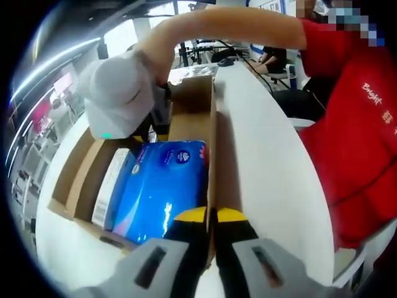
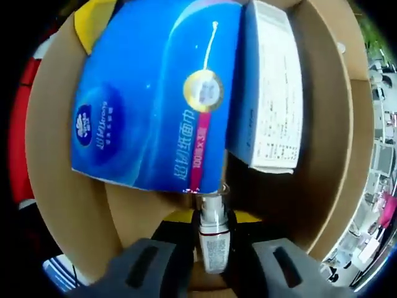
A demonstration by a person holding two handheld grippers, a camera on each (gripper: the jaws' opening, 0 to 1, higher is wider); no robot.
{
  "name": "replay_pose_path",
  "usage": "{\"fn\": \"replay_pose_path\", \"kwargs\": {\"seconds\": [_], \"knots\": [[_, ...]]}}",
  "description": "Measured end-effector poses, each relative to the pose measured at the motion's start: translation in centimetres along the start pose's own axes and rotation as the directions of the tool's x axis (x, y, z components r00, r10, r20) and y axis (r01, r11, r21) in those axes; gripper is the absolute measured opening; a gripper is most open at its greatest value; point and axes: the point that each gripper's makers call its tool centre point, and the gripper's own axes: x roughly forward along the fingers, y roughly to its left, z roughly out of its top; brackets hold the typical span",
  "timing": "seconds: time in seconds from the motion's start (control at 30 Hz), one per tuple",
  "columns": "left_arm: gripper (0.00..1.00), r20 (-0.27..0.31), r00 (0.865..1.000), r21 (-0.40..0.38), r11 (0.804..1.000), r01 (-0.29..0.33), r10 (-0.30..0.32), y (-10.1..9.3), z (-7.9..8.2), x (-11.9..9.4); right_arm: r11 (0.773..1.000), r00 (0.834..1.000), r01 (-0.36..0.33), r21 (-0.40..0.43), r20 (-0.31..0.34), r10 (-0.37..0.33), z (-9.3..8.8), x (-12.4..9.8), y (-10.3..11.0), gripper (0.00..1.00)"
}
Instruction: Operate the shoe box by opening the lid, removing the specified soft item, and placing it in the target area until the item is outside and the box remains undamaged.
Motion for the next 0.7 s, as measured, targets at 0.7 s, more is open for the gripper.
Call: {"fn": "replay_pose_path", "kwargs": {"seconds": [0.7], "knots": [[0.02,-0.001,1.0,-0.003,1.0,0.009,-0.009,-0.04,0.1,-0.11,0.993,0.993,0.034,0.112,0.11,-0.047,0.07,0.12,-0.53,0.19]]}}
